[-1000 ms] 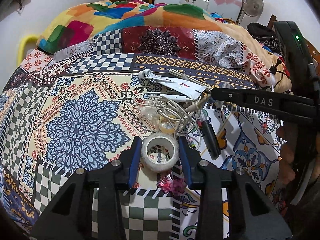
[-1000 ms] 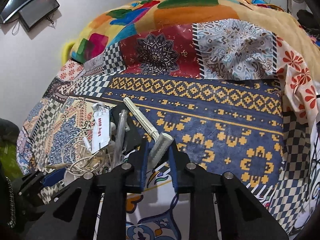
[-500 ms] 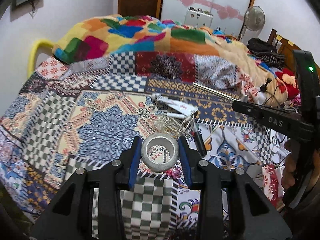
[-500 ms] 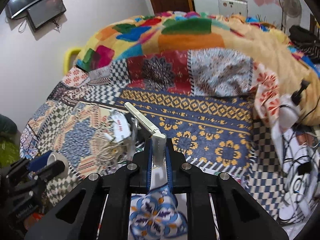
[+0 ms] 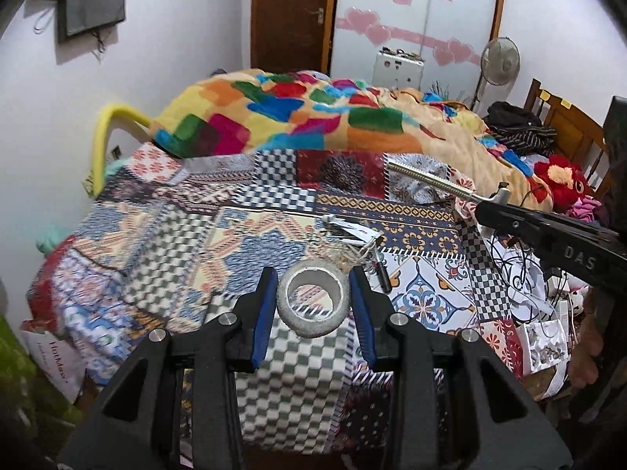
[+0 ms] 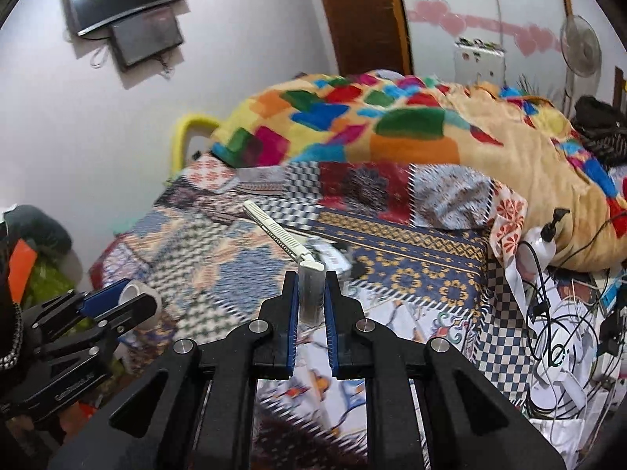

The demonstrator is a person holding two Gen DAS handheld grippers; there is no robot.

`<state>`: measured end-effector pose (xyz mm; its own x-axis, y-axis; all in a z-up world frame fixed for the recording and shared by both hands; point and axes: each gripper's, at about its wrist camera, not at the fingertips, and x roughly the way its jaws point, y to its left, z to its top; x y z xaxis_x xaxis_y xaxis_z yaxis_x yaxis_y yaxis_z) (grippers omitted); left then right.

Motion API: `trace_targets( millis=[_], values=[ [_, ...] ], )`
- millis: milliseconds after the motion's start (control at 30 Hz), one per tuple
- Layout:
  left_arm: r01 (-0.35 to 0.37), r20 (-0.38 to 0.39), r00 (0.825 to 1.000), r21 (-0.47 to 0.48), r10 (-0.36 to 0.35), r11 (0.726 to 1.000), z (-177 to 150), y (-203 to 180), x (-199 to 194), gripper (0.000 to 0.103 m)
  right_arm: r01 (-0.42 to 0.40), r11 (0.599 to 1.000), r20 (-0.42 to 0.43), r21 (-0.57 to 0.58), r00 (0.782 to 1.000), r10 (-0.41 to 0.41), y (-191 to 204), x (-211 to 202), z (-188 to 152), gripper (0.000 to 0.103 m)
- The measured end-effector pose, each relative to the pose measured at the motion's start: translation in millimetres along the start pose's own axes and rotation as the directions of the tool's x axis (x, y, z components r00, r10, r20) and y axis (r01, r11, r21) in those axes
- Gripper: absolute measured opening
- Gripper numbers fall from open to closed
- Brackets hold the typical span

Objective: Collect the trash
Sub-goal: 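Carry the tape roll and white stick with both tools over the bucket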

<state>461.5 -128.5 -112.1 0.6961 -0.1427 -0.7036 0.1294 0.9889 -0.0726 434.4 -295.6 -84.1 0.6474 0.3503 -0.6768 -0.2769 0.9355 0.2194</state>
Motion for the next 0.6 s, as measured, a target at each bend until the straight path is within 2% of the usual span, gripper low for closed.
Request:
trace_targets(
  millis=[300, 600],
  values=[
    [-0.075, 0.034, 0.996, -0.059, 0.077, 0.995, -31, 37, -77, 0.037, -0.062, 0.993, -0.006, -0.098, 0.998, 0.062, 67, -37, -22, 0.011],
    [-0.159, 0.037, 0.986, -0.141, 0.165, 0.977, -77, 93, -132, 0.037, -0.138, 0.97, -0.055, -0.198, 0.99, 0.13, 141, -44, -54, 0.011]
  ],
)
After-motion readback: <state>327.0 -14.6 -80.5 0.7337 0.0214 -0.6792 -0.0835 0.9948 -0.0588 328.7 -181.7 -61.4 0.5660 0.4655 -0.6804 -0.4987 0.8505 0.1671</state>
